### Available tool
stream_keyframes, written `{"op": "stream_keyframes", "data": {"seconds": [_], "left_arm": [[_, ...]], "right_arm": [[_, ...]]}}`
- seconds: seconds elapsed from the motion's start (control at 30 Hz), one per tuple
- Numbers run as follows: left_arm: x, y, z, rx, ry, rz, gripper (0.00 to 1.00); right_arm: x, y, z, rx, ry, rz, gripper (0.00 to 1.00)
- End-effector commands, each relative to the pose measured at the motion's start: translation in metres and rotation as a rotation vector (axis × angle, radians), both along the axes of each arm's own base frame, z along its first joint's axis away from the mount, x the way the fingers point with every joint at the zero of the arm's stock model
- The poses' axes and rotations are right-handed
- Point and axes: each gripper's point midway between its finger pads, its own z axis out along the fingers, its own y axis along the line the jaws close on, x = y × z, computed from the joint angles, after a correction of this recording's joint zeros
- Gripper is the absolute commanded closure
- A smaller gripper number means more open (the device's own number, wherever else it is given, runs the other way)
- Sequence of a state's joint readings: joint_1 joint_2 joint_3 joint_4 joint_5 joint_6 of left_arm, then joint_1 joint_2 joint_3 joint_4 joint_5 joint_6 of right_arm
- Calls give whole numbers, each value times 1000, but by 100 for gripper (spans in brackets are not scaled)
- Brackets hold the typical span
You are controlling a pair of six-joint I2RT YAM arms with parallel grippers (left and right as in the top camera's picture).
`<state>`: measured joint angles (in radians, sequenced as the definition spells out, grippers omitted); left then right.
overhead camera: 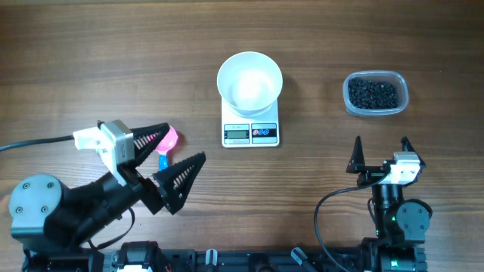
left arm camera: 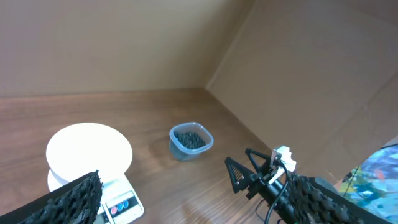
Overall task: Scoop item into bowl and weigh 150g on scale
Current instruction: 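Raise the left gripper and move it over the pink scoop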
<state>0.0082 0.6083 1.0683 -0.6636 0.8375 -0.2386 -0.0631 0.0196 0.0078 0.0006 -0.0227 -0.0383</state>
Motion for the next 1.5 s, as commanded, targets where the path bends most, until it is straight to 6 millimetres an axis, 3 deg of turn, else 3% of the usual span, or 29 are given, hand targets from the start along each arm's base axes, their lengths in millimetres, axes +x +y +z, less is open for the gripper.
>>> {"op": "stream_keyframes", "data": {"seconds": [0.0,0.2,0.4,0.7,1.07,1.47], "left_arm": [[10,8,-2,28,48,61,0],[30,25,-15,116,196,165,0],[49,50,-41,245,444,319,0],[62,47,-56,259,518,297,0],[55,47,-97,304,739,273,0],[62,48,-138,344,922,255,0]], "right_arm": [[0,3,-1,15,0,18,0],[0,3,-1,15,0,18,0],[0,3,-1,15,0,18,0],[0,3,-1,15,0,18,0],[0,3,-1,15,0,18,0],[0,3,-1,15,0,18,0]]}}
